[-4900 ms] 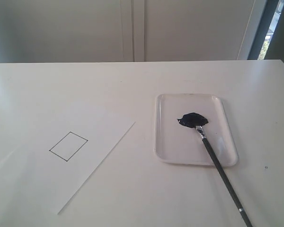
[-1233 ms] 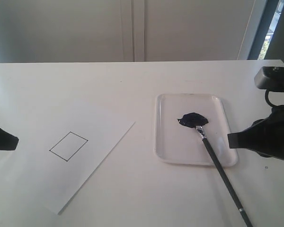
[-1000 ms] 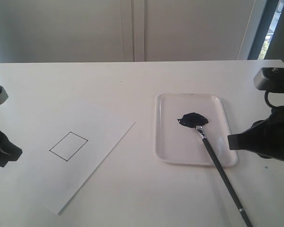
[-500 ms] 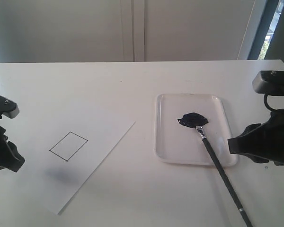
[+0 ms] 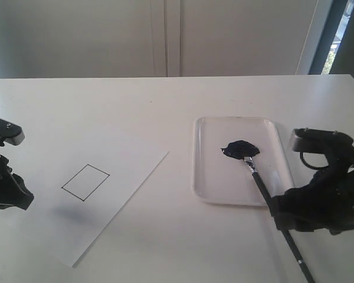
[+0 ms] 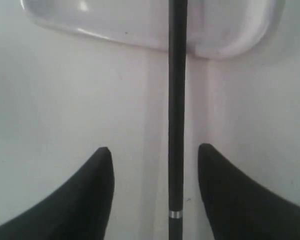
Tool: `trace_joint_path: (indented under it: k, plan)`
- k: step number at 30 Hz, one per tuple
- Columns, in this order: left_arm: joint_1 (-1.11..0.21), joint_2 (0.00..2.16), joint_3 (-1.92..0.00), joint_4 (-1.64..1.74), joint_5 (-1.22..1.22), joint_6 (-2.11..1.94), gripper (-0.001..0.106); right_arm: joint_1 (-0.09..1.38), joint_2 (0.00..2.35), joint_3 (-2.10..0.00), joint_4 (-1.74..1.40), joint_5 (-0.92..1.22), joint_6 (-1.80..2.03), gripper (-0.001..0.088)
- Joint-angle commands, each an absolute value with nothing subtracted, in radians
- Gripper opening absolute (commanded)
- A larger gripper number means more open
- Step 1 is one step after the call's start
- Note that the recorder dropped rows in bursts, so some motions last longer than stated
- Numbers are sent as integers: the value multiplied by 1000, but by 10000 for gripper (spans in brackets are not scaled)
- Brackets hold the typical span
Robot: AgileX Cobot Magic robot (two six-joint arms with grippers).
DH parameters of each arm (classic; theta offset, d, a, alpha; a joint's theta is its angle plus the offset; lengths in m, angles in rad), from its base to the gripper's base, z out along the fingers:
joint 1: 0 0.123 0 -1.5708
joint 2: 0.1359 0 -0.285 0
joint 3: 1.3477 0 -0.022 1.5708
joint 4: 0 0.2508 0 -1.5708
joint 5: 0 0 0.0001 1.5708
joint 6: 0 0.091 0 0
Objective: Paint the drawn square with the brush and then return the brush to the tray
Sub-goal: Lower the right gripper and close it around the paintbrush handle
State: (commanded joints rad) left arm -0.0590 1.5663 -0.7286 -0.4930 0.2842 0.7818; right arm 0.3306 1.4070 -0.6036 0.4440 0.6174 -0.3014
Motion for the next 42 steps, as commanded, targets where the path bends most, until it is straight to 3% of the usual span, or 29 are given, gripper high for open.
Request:
trace_joint_path:
  k: [16,19,31,38,42]
  plan:
    - [-59,1566,-729,-493,278,782,384,331,1517,-604,404,594,-286,432]
    - [-59,1566,-729,-493,274,782,384,331,1539,-604,391,587,-286,377]
    - [-59,1566,-729,-493,270,782,384,421,1541,-604,253,531,-131,378]
    - [-59,1566,-729,-493,270,780,384,431,1596,-604,248,535,-126,188]
    - [-59,1566,-729,-493,275,780,384,431,1603,-604,248,528,-126,-3]
